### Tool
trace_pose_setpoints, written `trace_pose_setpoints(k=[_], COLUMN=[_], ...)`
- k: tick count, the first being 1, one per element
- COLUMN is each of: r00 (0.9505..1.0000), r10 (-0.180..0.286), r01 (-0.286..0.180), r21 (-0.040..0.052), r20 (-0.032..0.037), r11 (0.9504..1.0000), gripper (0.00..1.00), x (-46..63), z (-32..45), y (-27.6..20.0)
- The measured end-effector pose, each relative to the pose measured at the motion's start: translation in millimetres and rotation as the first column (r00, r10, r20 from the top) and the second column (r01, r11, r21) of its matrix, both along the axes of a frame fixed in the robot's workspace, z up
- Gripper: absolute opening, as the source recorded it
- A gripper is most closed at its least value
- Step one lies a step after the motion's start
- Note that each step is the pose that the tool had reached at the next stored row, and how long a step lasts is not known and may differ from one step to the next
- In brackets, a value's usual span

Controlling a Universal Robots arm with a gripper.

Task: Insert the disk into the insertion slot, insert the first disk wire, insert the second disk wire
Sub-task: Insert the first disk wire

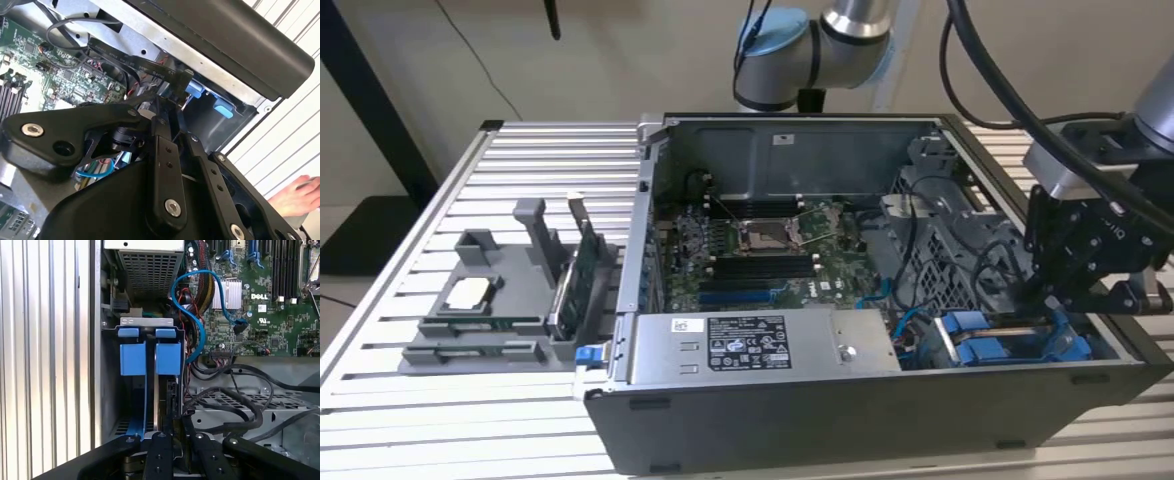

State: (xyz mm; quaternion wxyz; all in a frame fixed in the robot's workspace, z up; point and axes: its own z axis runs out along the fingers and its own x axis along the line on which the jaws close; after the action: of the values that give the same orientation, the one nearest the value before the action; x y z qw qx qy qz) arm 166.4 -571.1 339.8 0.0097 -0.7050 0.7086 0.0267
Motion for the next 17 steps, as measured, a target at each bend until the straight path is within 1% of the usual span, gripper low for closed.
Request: trace_pose_setpoints(k=[5,8,12,13,14,17], r00=[1.0000,1.0000,1.0000,1.0000,1.0000,1.0000], r10=[0.001,0.001,0.001,0.001,0.001,0.001], r01=[-0.001,-0.001,-0.001,-0.001,-0.001,-0.001], r21=[0.0007,-0.0005,0.0009,0.0012,0.0016,0.0008], r20=[0.0000,0.0001,0.0000,-0.0001,-0.0001,-0.0001], r11=[1.0000,1.0000,1.0000,1.0000,1.0000,1.0000], gripper=[0.19,0.19,0.20,0.27,0.27,0.27], x=[0.0,0.1,0.0,0.0,0.0,0.1], z=[-2.8,-6.5,-7.6,-6.7,-4.8,6.2], y=[-0.4,-0.4,-0.4,-0.4,-0.4,-0.4])
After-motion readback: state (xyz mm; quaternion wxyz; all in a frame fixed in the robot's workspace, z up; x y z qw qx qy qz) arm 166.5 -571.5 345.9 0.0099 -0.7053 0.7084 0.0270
